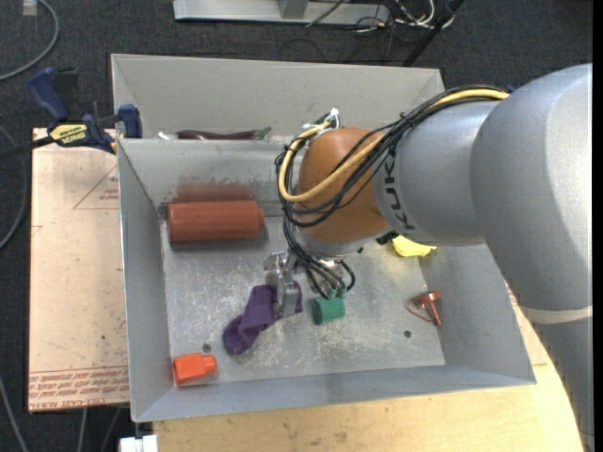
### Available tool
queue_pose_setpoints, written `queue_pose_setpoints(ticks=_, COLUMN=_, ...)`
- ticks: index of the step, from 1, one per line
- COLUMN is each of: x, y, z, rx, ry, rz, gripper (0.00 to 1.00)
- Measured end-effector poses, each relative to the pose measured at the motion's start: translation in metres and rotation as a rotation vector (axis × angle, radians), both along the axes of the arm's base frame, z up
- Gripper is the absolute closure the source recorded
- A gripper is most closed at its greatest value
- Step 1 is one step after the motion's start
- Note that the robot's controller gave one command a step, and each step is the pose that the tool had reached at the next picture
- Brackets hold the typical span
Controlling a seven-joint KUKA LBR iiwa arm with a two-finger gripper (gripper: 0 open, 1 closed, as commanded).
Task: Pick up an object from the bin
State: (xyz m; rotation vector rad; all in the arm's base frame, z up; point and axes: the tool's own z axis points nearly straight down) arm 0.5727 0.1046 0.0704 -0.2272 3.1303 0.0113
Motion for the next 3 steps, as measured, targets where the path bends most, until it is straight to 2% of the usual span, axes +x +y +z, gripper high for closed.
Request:
queue_pose_setpoints(ticks=1, x=-0.001, y=0.000, z=0.001, rx=0.000, ry=0.002, rz=0.001, gripper=1.00)
queue_pose_setpoints(ticks=2, x=0.001, y=-0.010, z=0.039, rx=0.001, ry=-0.005, rz=0.103, gripper=1.00)
queue_pose_setpoints(ticks=3, x=0.007, y=-0.015, z=0.155, rx=0.001, ry=-0.002, rz=0.055, gripper=1.00)
